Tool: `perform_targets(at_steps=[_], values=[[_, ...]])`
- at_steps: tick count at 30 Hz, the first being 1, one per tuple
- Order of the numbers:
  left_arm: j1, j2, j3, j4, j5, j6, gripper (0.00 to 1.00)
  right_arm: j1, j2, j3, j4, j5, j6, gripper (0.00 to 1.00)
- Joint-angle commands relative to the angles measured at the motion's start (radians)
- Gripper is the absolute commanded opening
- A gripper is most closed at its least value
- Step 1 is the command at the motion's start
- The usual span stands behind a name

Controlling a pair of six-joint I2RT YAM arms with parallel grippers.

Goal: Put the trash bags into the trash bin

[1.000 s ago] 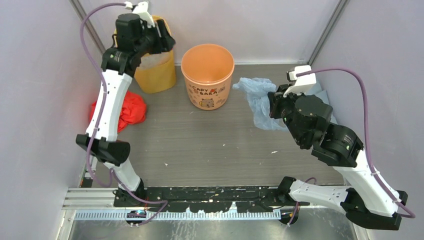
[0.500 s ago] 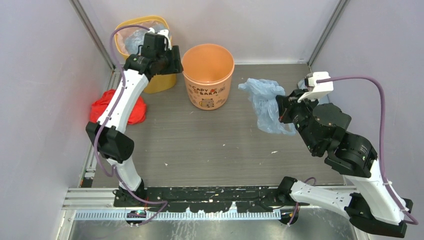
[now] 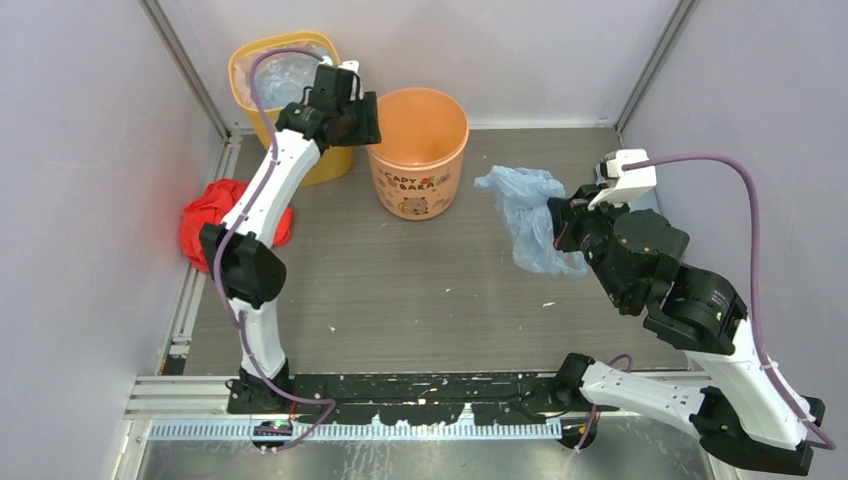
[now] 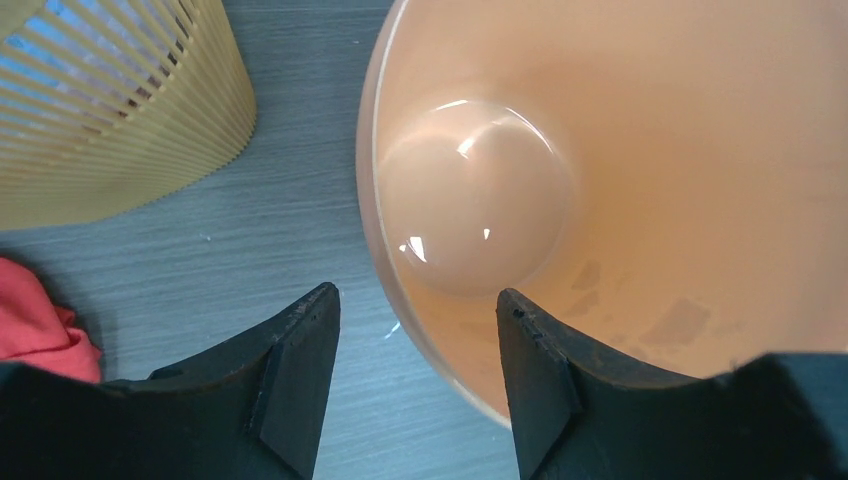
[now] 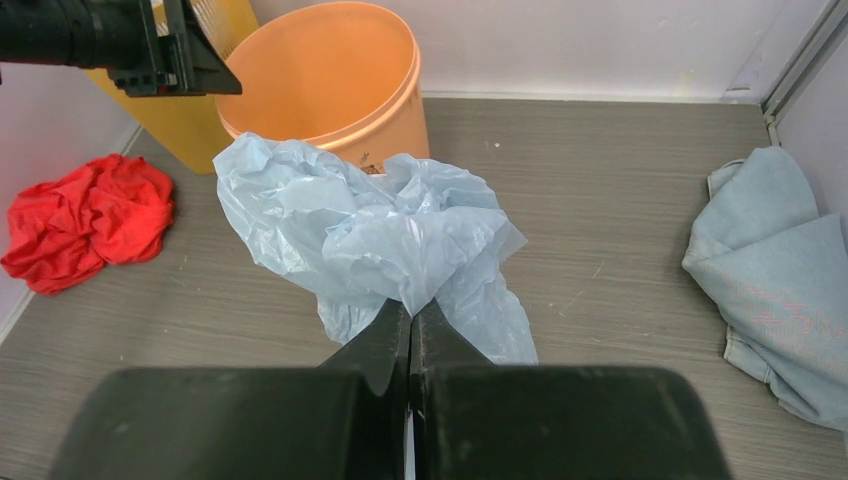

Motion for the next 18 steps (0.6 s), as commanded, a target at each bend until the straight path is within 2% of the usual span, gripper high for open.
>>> perform_targets(at_steps=[1,10,15,18], values=[[-0.002,0.036,0.08,0.016,-0.052,0.019,0.6,0.003,-0.015,-0.016,0.037,0.003,0.017,0.01],[-0.002,0.114,0.146,-0.012,-0.064,0.016,0.61,0.004,-0.015,-0.035,0.044,0.005,0.017,0.01],[-0.002,0.123,0.165,-0.027,-0.049,0.015,0.39,0.003,-0.014,-0.038,0.046,0.009,0.014,0.01],[-0.002,0.127,0.177,-0.045,-0.04,0.019,0.31,0.003,-0.013,-0.042,0.048,0.004,0.014,0.01]])
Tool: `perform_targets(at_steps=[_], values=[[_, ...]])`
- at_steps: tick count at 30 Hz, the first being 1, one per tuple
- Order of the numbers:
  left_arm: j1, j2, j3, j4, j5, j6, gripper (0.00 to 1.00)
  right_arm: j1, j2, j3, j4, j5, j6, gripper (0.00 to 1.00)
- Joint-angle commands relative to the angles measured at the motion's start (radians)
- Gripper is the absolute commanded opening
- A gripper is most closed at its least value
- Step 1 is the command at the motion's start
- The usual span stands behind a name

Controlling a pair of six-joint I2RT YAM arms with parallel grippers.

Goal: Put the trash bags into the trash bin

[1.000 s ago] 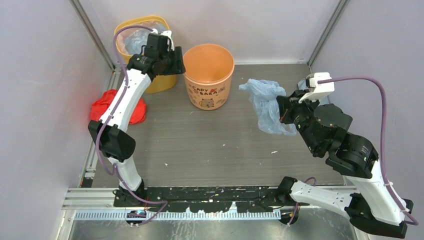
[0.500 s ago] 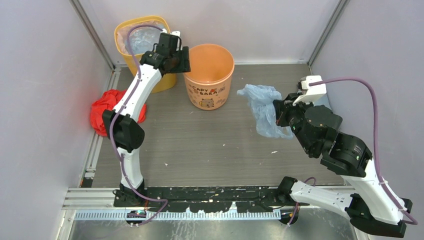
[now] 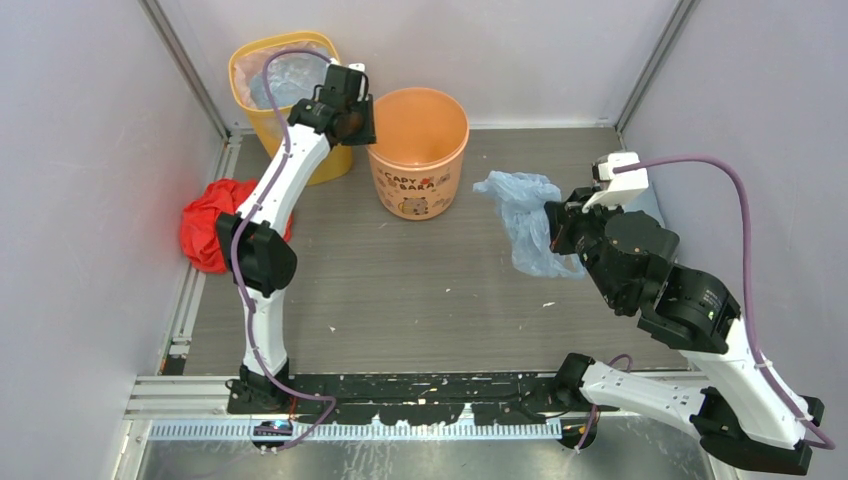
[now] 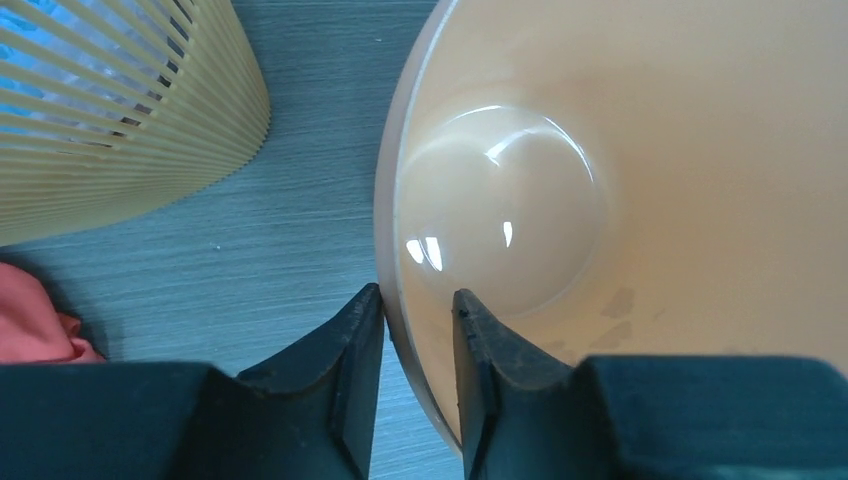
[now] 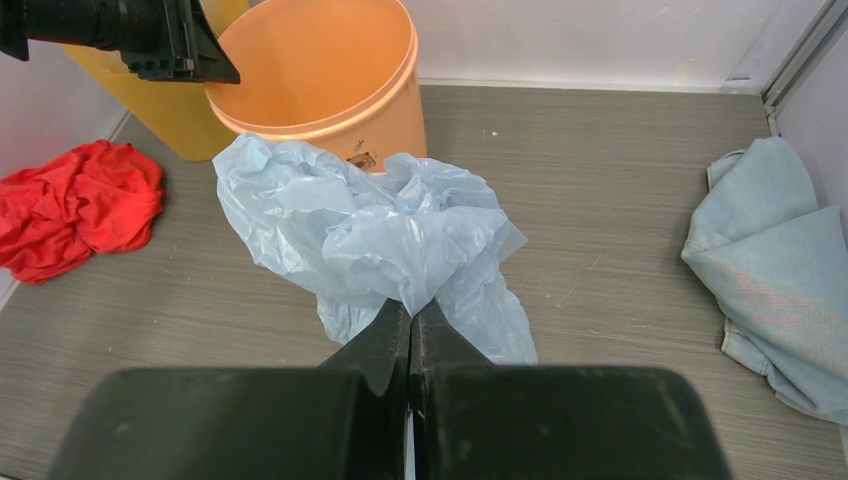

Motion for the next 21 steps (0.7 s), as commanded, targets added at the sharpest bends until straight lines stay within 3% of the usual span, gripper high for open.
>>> perform_targets(at_steps=[1,12,16,21], values=[[-0.002,-0.007,0.067,-0.017,0.009,0.016,0.29,0.004,-0.007,-0.005,0.05,0.002,0.01,0.01],[-0.002,-0.057,0.068,-0.125,0.116,0.027,0.24,0.002,0.001,0.045,0.033,0.003,-0.002,0.01],[-0.004,-0.121,-0.032,-0.128,0.205,0.006,0.24,0.003,0.005,0.069,0.033,0.0,-0.01,0.01],[-0.04,-0.248,-0.216,-0.089,0.198,-0.001,0.24,0.003,0.013,0.096,0.032,-0.004,-0.018,0.01]])
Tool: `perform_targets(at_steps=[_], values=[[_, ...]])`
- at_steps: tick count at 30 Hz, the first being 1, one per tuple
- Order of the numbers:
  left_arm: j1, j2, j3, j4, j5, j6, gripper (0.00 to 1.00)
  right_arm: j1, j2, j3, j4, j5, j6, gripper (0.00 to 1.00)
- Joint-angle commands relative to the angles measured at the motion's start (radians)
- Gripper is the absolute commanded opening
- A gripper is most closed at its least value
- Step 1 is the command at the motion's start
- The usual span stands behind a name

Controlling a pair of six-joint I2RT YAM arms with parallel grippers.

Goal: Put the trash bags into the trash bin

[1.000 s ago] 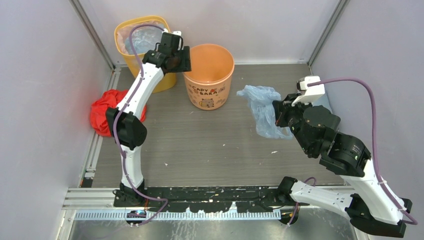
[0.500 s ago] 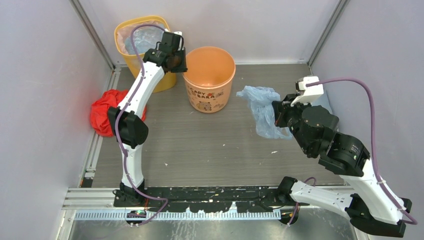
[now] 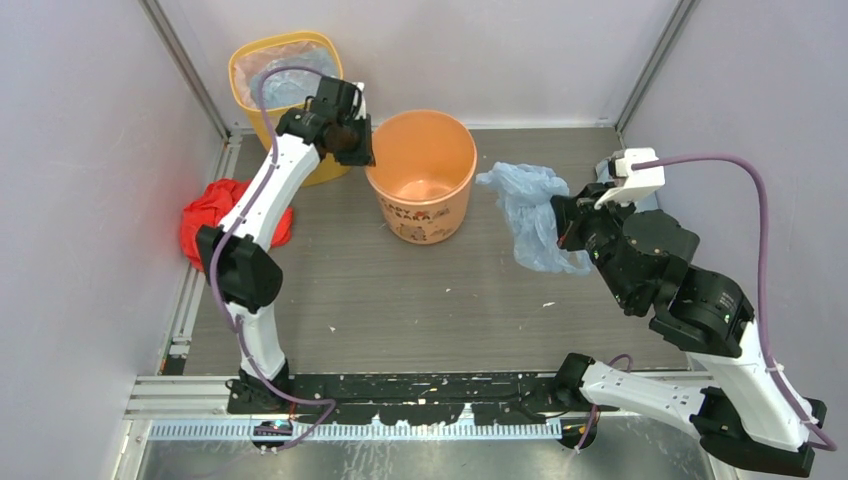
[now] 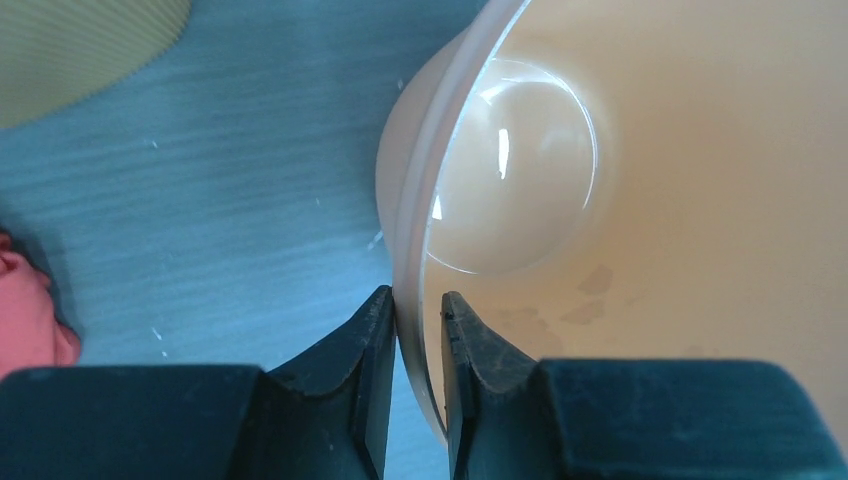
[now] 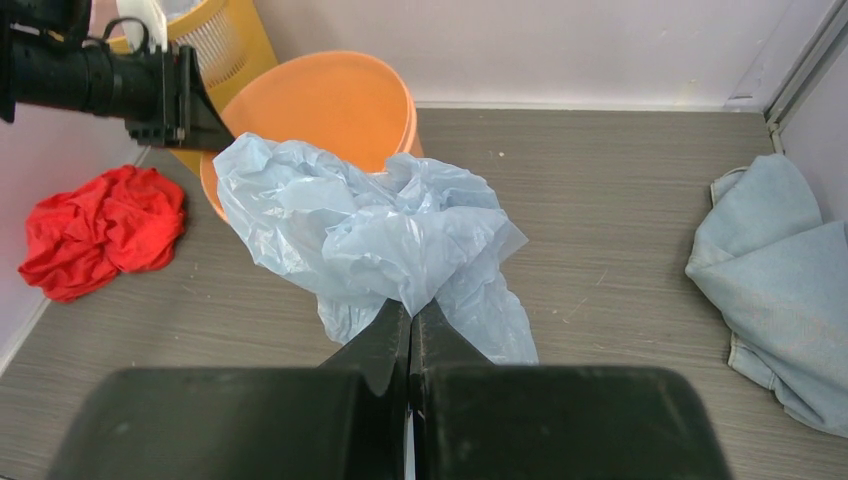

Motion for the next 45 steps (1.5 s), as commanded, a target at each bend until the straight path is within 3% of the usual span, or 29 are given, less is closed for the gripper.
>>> perform_targets(at_steps=[1,10,23,33,39,42,45], values=[[-0.042,-0.152,-0.103,-0.006,0.055,0.0,0.24,0.003,0.009,0.053,0.033,-0.004,-0.013,0.01],[-0.161,-0.287,-0.247,-0.02,0.021,-0.018,0.27,0.003,0.012,0.071,0.03,-0.015,-0.015,0.01],[-0.308,-0.377,-0.523,0.11,0.008,-0.117,0.29,0.004,0.013,0.073,0.021,-0.019,-0.009,0.01],[-0.324,-0.452,-0.465,0.04,-0.029,-0.093,0.55,0.003,0.023,0.11,0.014,-0.03,-0.018,0.01],[-0.305,-0.511,-0.348,-0.082,-0.125,-0.045,0.58,0.003,0.043,0.176,0.015,-0.096,-0.026,0.01],[-0.264,-0.59,-0.335,-0.044,-0.033,-0.031,0.62,0.003,0.052,0.194,0.036,-0.164,-0.014,0.01],[-0.204,-0.691,-0.389,0.118,0.252,-0.026,0.64,0.003,0.071,0.211,0.053,-0.237,0.004,0.01]])
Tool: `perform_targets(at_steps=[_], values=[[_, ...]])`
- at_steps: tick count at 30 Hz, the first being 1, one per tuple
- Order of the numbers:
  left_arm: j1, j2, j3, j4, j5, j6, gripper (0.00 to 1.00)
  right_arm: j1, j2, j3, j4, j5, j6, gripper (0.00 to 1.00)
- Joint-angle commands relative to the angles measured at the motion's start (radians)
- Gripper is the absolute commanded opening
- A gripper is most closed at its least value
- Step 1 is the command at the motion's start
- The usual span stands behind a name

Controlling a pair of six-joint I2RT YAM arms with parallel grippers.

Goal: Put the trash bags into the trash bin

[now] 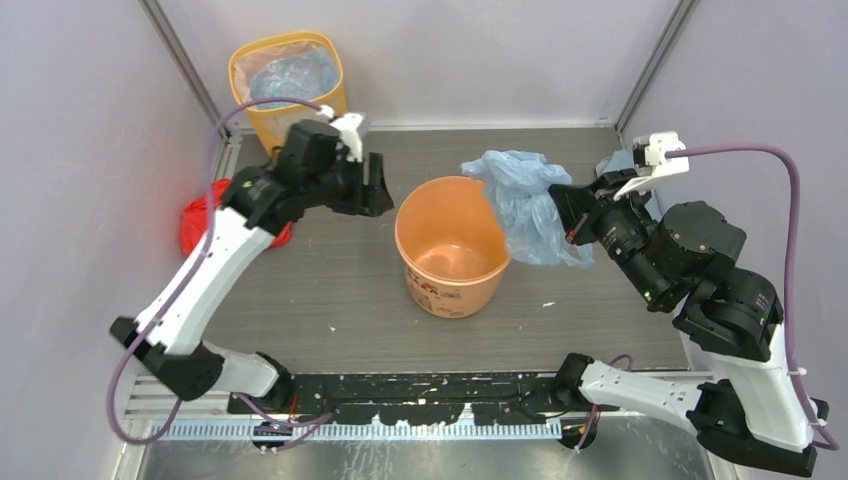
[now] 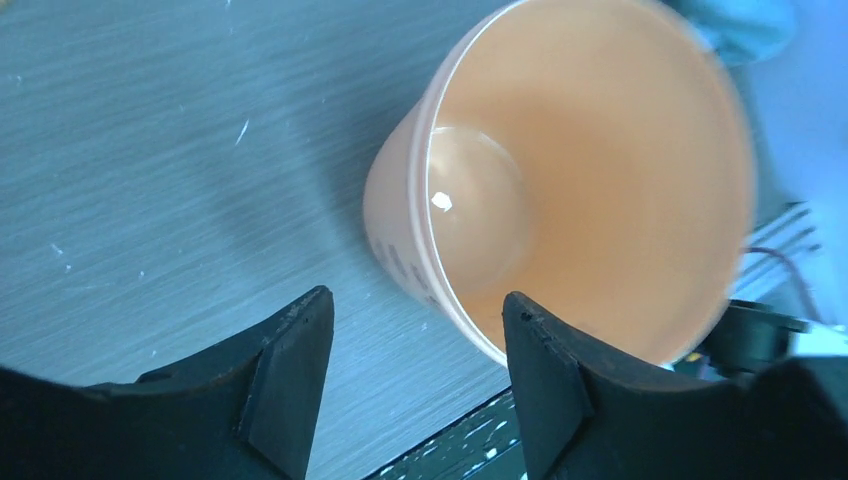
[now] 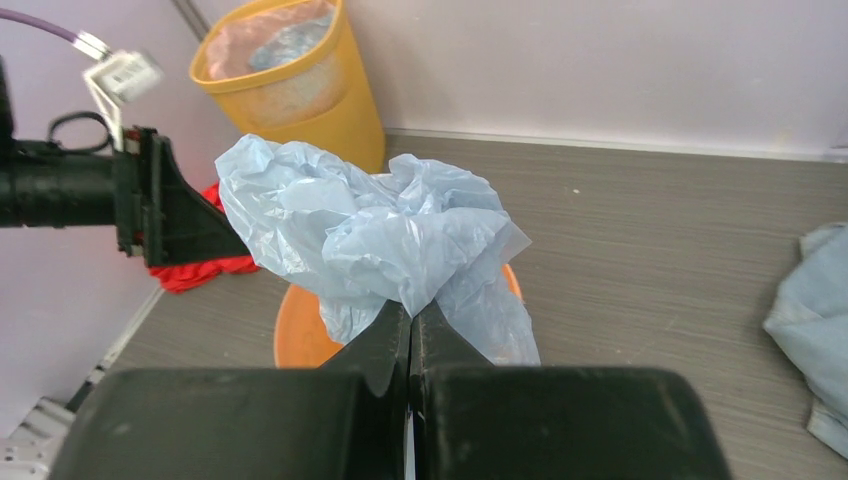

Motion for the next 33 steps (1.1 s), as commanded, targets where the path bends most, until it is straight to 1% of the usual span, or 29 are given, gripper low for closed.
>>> perform_targets(at_steps=[1,4,7,10,11,16,22,28,29,30,32,33], values=[[0.079,-0.177,-0.037,0.227,0.364,0.022,0.64,0.003,0.038,0.05,0.071,-0.136,0.017,0.01],[0.094,-0.257,-0.117,0.39,0.532,0.013,0.65,0.003,0.06,0.075,0.087,-0.222,0.041,0.01],[0.093,-0.323,-0.202,0.516,0.643,0.013,0.68,0.003,0.083,0.098,0.096,-0.301,0.07,0.01],[0.093,-0.388,-0.296,0.626,0.708,0.013,0.72,0.004,0.109,0.11,0.11,-0.4,0.094,0.01],[0.093,-0.426,-0.346,0.658,0.718,0.031,0.73,0.003,0.127,0.112,0.126,-0.467,0.116,0.01],[0.093,-0.492,-0.397,0.645,0.691,0.087,0.73,0.003,0.182,0.132,0.125,-0.594,0.153,0.01],[0.093,-0.55,-0.399,0.597,0.64,0.157,0.74,0.004,0.233,0.14,0.123,-0.687,0.185,0.01],[0.093,-0.554,-0.409,0.667,0.705,0.115,0.74,0.003,0.268,0.139,0.125,-0.739,0.201,0.01],[0.093,-0.548,-0.409,0.676,0.718,0.107,0.73,0.003,0.271,0.137,0.127,-0.739,0.203,0.01],[0.093,-0.542,-0.411,0.686,0.731,0.098,0.7,0.003,0.272,0.138,0.13,-0.741,0.204,0.01],[0.093,-0.531,-0.414,0.692,0.747,0.091,0.58,0.002,0.27,0.141,0.129,-0.743,0.205,0.01],[0.093,-0.526,-0.415,0.693,0.748,0.09,0.5,0.003,0.267,0.143,0.129,-0.743,0.205,0.01]])
